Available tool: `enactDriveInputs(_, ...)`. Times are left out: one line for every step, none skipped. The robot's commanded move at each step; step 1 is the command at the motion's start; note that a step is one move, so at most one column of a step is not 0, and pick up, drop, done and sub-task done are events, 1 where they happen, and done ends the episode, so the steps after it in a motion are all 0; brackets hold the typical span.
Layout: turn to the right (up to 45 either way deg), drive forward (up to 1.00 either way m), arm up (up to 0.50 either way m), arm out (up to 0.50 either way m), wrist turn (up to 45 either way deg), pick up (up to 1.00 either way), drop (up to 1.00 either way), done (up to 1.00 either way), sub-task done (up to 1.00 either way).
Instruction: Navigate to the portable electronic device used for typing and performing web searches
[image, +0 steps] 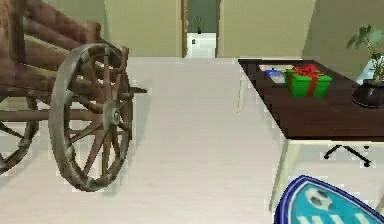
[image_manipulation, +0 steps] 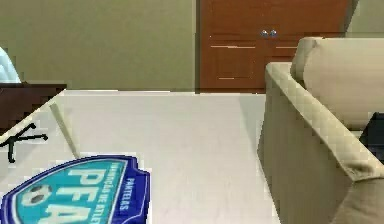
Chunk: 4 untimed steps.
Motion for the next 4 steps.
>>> enactDriveInputs(0.0, 1.00, 0.00, 0.00, 0.0, 0.00, 0.00, 0.00, 0.00)
enactDriveInputs(0.0, 1.00, 0.00, 0.00, 0.0, 0.00, 0.00, 0.00, 0.00)
enactDriveInputs(0.0, 1.00, 0.00, 0.00, 0.0, 0.00, 0.00, 0.00, 0.00)
enactDriveInputs(3.0, 0.00, 0.00, 0.00, 0.0, 0.00, 0.00, 0.00, 0.00)
